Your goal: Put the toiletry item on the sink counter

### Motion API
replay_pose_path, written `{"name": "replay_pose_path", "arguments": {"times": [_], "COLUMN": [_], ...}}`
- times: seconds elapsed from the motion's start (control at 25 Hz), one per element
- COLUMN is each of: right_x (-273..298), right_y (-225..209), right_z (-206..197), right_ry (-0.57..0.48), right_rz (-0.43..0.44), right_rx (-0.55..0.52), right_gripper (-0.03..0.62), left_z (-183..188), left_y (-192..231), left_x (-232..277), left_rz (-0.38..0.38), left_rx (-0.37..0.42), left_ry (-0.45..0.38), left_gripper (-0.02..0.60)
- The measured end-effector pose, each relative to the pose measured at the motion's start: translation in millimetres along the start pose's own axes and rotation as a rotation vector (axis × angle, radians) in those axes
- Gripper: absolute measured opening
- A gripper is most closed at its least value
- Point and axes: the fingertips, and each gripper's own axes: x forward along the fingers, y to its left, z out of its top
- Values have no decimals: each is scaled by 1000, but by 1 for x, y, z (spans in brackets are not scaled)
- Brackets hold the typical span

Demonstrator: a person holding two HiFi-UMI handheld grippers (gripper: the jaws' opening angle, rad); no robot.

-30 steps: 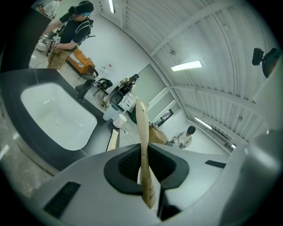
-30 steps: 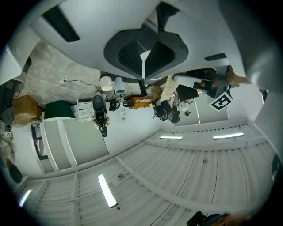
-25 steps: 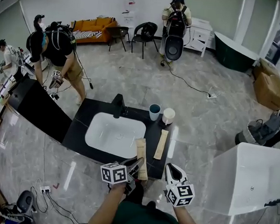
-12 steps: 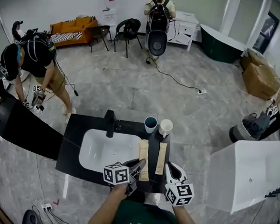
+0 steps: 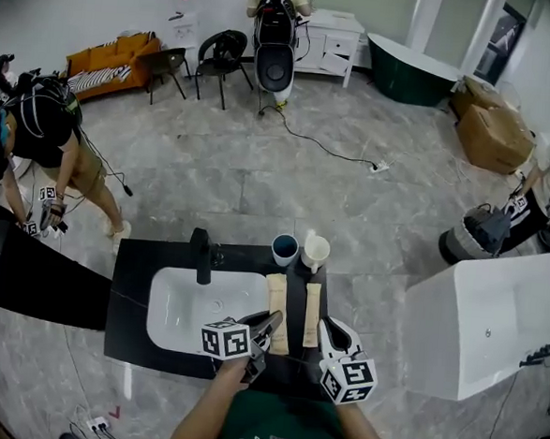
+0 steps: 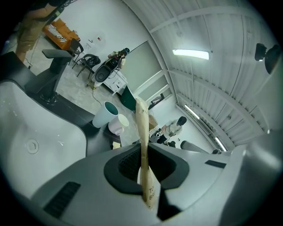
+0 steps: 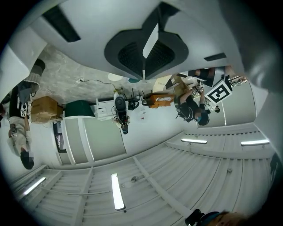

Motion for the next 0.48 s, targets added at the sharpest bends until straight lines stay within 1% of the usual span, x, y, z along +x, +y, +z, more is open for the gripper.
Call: {"name": "replay_pose_path", "arguments": {"times": [0.24, 0.48], "right_x": [2, 10], "right_y": [-9, -15], "right_z": [3, -1], "right_ry": [14, 33], "right_rz": [7, 20], "right_rx": [5, 1], "right_gripper": [43, 43], "left_z": [-8, -23], "left_y": [13, 46], "left_x": [15, 40], "left_rz": [27, 76], "left_rx": [-19, -40], "left_ry": [33, 77], "left_gripper": [41, 41]}}
